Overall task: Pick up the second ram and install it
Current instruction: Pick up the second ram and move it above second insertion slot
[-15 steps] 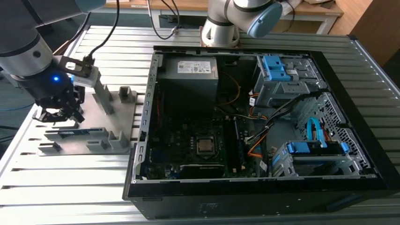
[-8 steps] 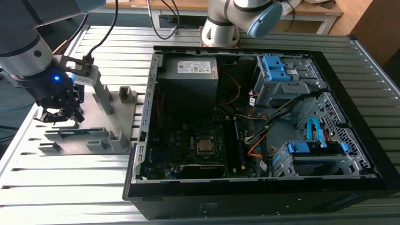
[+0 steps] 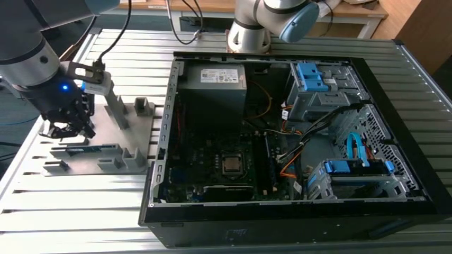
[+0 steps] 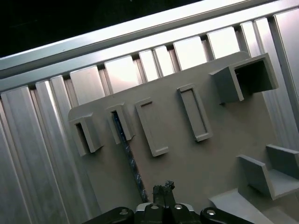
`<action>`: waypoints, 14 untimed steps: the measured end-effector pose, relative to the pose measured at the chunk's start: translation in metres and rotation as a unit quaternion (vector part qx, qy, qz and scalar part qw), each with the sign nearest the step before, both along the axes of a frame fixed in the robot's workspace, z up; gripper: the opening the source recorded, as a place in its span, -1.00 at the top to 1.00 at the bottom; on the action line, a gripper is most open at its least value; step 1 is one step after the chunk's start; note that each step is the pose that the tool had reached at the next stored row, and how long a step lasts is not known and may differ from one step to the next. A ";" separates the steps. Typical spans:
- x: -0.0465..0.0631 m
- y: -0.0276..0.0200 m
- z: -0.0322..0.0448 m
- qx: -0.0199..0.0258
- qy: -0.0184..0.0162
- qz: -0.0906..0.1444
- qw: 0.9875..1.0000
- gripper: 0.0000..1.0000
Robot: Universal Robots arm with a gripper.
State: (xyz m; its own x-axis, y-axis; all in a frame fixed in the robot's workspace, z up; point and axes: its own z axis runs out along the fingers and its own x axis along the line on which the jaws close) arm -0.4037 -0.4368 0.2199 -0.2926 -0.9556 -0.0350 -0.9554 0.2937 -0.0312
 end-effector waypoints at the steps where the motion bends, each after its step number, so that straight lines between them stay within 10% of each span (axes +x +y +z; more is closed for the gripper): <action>1: 0.000 0.0000 0.0000 0.000 0.000 0.004 1.000 0.80; 14: -0.001 0.0000 -0.0001 -0.004 0.000 0.064 0.998 0.80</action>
State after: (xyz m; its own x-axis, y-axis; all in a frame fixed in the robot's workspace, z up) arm -0.4042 -0.4368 0.2199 -0.1673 -0.9855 -0.0271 -0.9852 0.1681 -0.0328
